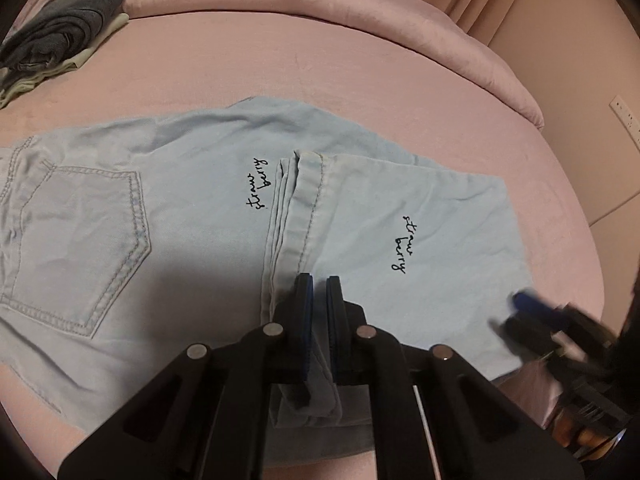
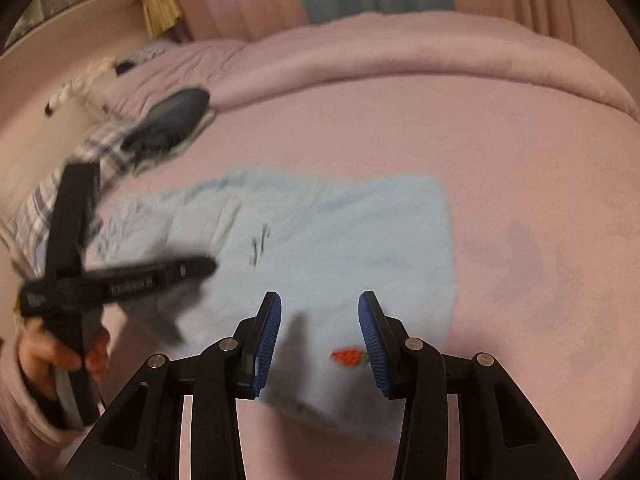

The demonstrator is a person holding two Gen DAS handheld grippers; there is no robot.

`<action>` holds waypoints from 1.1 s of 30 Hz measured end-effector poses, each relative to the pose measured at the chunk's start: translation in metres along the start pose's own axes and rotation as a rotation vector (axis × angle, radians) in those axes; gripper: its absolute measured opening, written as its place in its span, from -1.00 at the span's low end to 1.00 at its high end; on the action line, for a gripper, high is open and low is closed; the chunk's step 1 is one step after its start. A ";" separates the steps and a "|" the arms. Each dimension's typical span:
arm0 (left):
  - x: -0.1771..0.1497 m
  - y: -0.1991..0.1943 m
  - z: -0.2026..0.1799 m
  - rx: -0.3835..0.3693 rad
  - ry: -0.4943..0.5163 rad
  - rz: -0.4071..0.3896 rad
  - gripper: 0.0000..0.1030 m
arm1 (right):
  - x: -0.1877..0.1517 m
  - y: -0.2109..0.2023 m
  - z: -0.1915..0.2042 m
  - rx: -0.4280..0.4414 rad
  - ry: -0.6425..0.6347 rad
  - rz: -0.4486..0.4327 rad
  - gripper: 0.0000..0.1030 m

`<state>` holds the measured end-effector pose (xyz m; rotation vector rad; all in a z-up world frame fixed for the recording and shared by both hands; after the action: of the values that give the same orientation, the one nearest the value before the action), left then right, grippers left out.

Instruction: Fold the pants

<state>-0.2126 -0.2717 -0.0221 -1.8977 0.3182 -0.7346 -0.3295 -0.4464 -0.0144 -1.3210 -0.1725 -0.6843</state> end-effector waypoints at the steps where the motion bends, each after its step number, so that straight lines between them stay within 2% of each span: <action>1: 0.003 0.003 -0.001 0.008 0.003 0.000 -0.86 | -0.007 0.010 0.000 -0.017 -0.014 0.028 -0.15; 4: -0.003 0.000 0.004 0.047 0.038 -0.004 -0.84 | -0.007 0.007 0.005 -0.053 -0.060 0.017 -0.15; 8: -0.008 -0.005 0.006 0.087 0.056 -0.007 -0.83 | -0.004 0.002 0.000 -0.024 -0.020 0.021 -0.15; 10: -0.008 -0.010 0.006 0.140 0.066 -0.015 -0.85 | -0.006 0.002 -0.002 -0.013 -0.014 0.020 -0.15; 11: -0.007 -0.013 0.006 0.147 0.069 -0.021 -0.79 | -0.007 0.003 -0.002 -0.014 -0.014 0.019 -0.15; 15: 0.016 -0.017 -0.018 0.079 0.102 -0.067 -0.57 | -0.006 0.003 -0.001 -0.016 -0.008 0.019 -0.15; 17: 0.028 -0.010 -0.030 0.010 0.108 -0.061 -0.43 | -0.006 0.003 0.000 -0.014 -0.007 0.020 -0.15; 18: 0.035 0.000 -0.034 -0.002 0.106 -0.047 -0.43 | -0.006 0.004 0.000 -0.013 -0.004 0.022 -0.15; 21: 0.045 0.027 -0.030 0.018 0.087 0.011 -0.47 | -0.005 0.005 0.000 -0.008 0.001 0.027 -0.15; 23: 0.048 0.034 -0.020 0.032 0.071 0.018 -0.48 | -0.005 0.005 0.000 -0.008 0.002 0.027 -0.15; 27: 0.054 0.025 0.001 0.097 0.039 -0.013 -0.59 | -0.006 0.005 0.001 -0.013 -0.002 0.029 -0.15; 29: 0.052 0.021 0.013 0.075 0.014 -0.009 -0.78 | -0.006 0.005 0.001 -0.012 0.002 0.030 -0.15; 31: 0.047 0.013 0.021 0.077 0.002 -0.017 -0.81 | -0.006 0.005 0.001 -0.008 0.005 0.032 -0.15; 33: 0.040 0.002 0.027 0.110 -0.008 -0.036 -0.80 | -0.005 0.004 0.000 0.000 0.011 0.034 -0.15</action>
<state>-0.1647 -0.2732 -0.0177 -1.8055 0.2344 -0.7536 -0.3310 -0.4446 -0.0204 -1.3177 -0.1409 -0.6629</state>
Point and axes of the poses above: each gripper's, at about its wrist camera, not at the fingertips, and y roughly the way its jaws point, z to its left, x to its top, the point moved 6 cm from there along y, roughly the way its jaws point, and after that the axes turned 9 degrees about z, right-handed, at the moved point
